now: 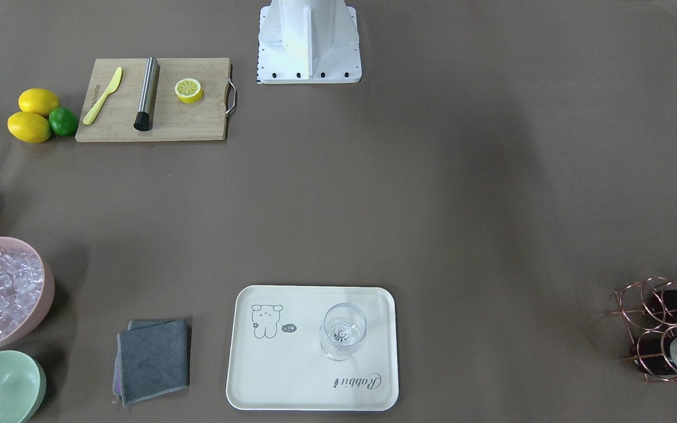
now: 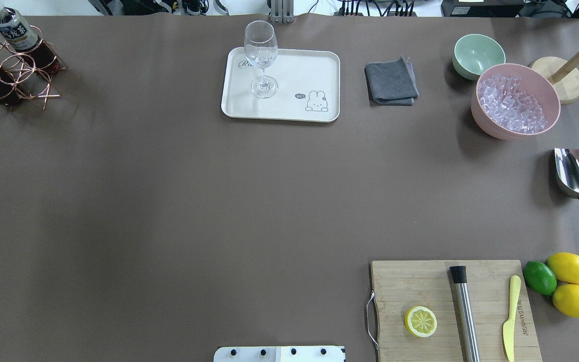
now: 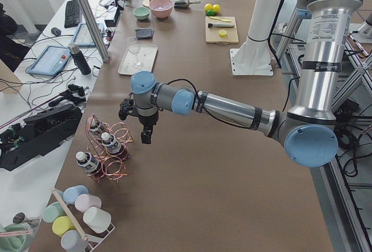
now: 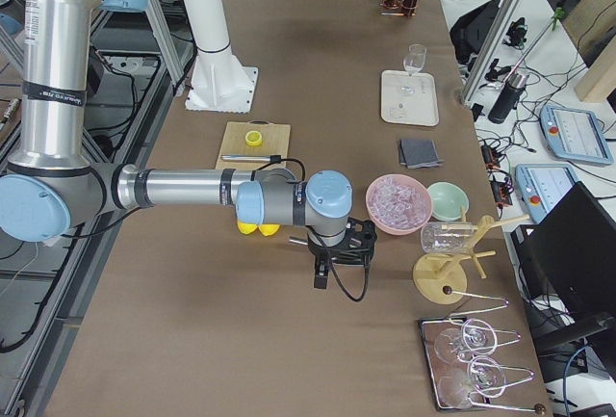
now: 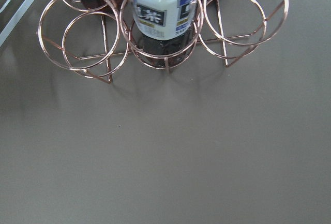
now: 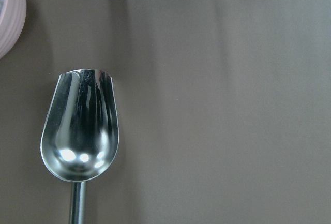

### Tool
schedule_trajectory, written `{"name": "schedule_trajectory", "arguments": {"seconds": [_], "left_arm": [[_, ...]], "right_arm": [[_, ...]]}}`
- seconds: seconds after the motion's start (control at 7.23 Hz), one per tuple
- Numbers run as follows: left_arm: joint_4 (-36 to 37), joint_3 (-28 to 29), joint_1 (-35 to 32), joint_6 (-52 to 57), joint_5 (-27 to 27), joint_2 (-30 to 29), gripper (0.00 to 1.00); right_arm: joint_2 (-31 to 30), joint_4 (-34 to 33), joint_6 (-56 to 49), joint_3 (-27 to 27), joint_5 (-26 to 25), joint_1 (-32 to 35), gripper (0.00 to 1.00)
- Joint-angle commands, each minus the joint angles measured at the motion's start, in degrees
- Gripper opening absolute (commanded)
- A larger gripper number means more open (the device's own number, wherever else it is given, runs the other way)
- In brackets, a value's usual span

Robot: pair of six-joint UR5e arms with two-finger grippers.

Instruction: Take tea from basket to plate

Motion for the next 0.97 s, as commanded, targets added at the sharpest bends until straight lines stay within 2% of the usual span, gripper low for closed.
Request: {"name": "schedule_trajectory", "arguments": {"seconds": [0.0, 0.14, 0.42, 0.55, 0.69, 0.83], "left_arm": [[0.4, -0.3, 0.2, 4.9, 0.1, 0.6, 0.98], [-1.6, -0.6, -0.2, 5.1, 0.0, 3.3, 0.98], [-2.4, -1.7, -4.6, 16.1, -0.2, 7.6, 0.98], [-1.1, -1.5, -5.5, 16.8, -0.2, 8.0, 0.98], [0.0, -2.6, -10.2, 16.5, -0.6, 9.9, 0.98], [0.8, -2.6, -11.3, 13.2, -0.6, 10.4, 0.98]], "right_arm": [[-0.1, 2.1, -0.4, -1.5, 0.1, 0.7, 1.00], [0.2, 2.9, -0.6, -1.7, 0.0, 0.7, 1.00], [0.0, 4.3, -0.7, -2.0, 0.1, 0.7, 1.00], [0.4, 4.4, -0.3, -2.4, 0.1, 0.7, 1.00], [0.2, 4.4, -0.2, -2.7, 0.0, 0.7, 1.00], [-0.1, 4.4, -0.1, -3.2, 0.0, 0.6, 1.00]]}}
